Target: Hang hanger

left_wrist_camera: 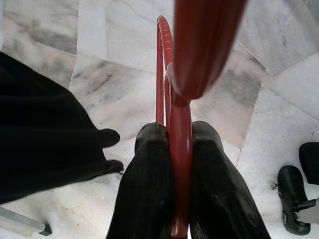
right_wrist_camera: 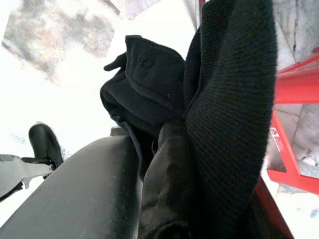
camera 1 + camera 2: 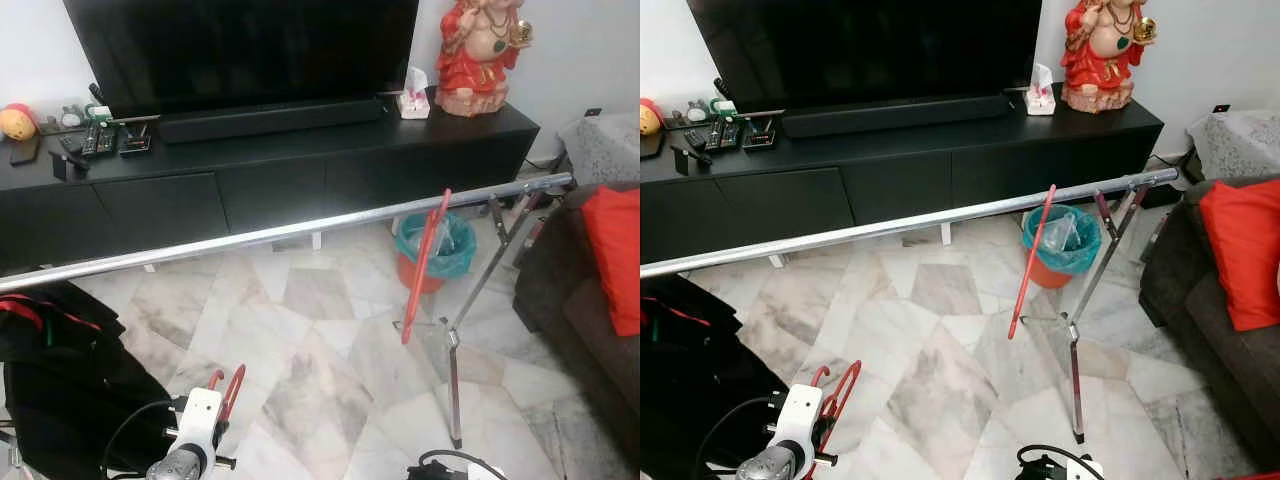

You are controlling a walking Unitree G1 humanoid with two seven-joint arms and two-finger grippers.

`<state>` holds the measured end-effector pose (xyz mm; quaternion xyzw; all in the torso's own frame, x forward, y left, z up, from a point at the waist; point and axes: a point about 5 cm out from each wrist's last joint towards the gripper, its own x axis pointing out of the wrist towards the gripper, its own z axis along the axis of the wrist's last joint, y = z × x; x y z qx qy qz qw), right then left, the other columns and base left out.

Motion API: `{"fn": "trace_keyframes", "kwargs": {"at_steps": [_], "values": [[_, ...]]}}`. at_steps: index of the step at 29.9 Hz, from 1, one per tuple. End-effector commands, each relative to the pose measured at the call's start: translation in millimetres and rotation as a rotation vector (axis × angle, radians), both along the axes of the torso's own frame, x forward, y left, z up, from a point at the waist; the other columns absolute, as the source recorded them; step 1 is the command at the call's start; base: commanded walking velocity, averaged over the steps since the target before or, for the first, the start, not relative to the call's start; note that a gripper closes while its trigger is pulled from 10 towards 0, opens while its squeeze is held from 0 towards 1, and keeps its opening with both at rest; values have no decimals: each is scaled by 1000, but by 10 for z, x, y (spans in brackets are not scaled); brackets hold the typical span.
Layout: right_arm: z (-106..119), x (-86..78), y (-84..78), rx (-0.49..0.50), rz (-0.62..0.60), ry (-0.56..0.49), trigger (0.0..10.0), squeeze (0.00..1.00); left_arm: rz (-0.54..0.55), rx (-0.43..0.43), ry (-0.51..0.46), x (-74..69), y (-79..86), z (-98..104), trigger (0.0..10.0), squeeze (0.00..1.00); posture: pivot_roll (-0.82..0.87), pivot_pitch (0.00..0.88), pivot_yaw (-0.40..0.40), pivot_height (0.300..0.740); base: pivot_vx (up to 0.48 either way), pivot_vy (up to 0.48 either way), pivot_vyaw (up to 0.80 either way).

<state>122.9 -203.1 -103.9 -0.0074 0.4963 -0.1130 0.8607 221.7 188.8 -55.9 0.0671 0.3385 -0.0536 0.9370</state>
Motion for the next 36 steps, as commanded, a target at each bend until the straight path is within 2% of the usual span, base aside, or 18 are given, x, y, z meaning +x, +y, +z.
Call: {"fn": "trace_keyframes", "kwargs": {"at_steps": [1, 25, 26, 27, 29, 36], "values": [[-2, -10, 8, 1, -11, -7, 10000, 0, 5, -1, 9, -9, 7, -9, 10000, 0, -9, 3, 16, 740, -259, 0, 0], [2, -7, 7, -7, -12, -17, 10000, 0, 17, -7, 18, -29, 19, -23, 10000, 0, -8, 6, 19, 740, -261, 0, 0], [15, 27, -9, -9, -12, -25, 10000, 0, 17, -7, 18, -29, 19, -23, 10000, 0, -8, 6, 19, 740, -262, 0, 0], [67, 164, -41, -20, -6, -62, 10000, 0, 18, -8, 16, -27, 21, -21, 10000, 0, -7, 6, 19, 740, -259, 0, 0], [90, 226, -45, -25, -2, -77, 10000, 0, 21, -10, 13, -23, 23, -18, 10000, 0, -7, 6, 19, 740, -261, 0, 0], [64, 152, -83, -21, -10, -43, 10000, 0, 19, -12, 5, -8, 37, -4, 10000, 0, -7, 9, 24, 740, -260, 0, 0]]}}
